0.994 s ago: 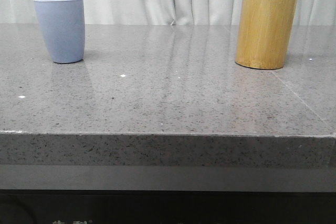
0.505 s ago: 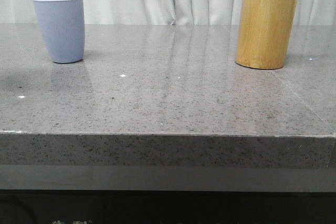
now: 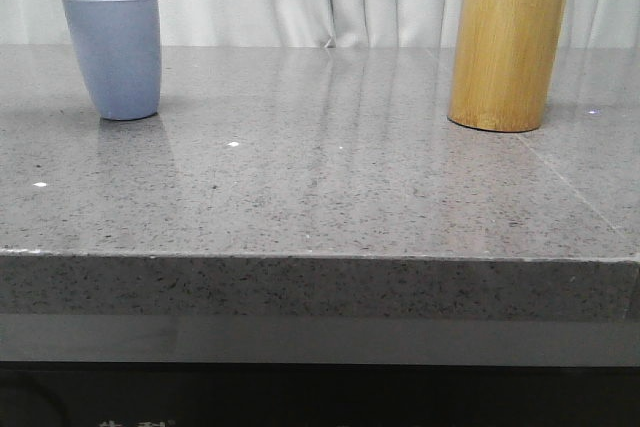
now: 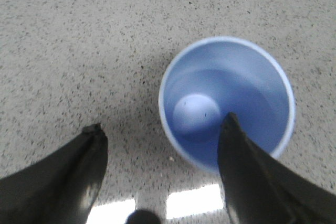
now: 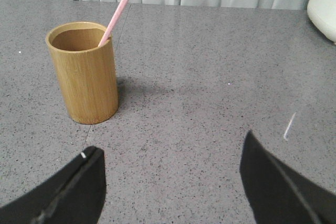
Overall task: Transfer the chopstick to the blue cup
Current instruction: 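Move the left gripper toward the light blue cup, then grasp the blue cup rim with the left gripper and lift it toward the bamboo holder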
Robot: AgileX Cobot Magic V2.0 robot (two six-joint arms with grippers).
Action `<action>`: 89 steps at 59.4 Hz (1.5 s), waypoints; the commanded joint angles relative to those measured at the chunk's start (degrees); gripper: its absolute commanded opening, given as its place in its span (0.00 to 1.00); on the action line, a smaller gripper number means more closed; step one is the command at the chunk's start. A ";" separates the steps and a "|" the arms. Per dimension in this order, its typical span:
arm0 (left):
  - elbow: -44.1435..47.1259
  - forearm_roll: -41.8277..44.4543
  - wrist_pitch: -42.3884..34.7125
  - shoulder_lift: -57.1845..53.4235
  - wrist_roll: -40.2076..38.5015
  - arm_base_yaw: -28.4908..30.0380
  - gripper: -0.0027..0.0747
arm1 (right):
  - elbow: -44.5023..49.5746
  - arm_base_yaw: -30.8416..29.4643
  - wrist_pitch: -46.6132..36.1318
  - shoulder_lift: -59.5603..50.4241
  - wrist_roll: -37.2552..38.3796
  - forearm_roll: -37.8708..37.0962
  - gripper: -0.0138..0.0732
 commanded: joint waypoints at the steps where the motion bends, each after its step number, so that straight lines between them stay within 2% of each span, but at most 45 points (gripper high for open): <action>1: -4.47 -0.92 -1.21 0.25 0.08 -0.39 0.60 | -1.71 0.00 -4.30 0.71 -0.13 -0.52 0.79; 10: -7.02 -0.92 -1.43 3.47 0.08 -0.39 0.60 | -1.71 0.00 -4.35 0.71 -0.13 -0.52 0.79; 17: -7.82 -0.92 -1.73 5.17 -0.02 -0.39 0.53 | -1.71 0.00 -4.74 0.71 -0.13 -0.52 0.79; 38: -7.82 -0.92 -1.86 6.04 -0.23 -0.39 0.01 | -1.71 0.00 -5.88 0.71 -0.13 -0.52 0.79; 46: -7.82 -1.88 -1.64 6.04 -0.23 -0.50 0.01 | -1.71 0.00 -6.03 0.71 -0.13 -0.52 0.79; 59: -10.43 -8.91 -0.89 5.82 -0.23 -2.97 0.01 | -1.71 0.00 -5.91 0.71 -0.13 -0.52 0.79; 66: -12.56 -8.66 -1.45 6.07 0.52 -7.25 0.01 | -1.71 0.00 -5.86 0.71 -0.13 -0.52 0.79; 77: -13.17 -5.70 -6.83 6.89 1.37 -14.88 0.01 | -1.71 0.00 -5.04 0.71 -0.13 -0.52 0.79; 89: -16.25 0.83 -5.04 10.66 1.26 -20.29 0.01 | -1.71 0.00 -4.45 0.71 -0.13 -0.52 0.79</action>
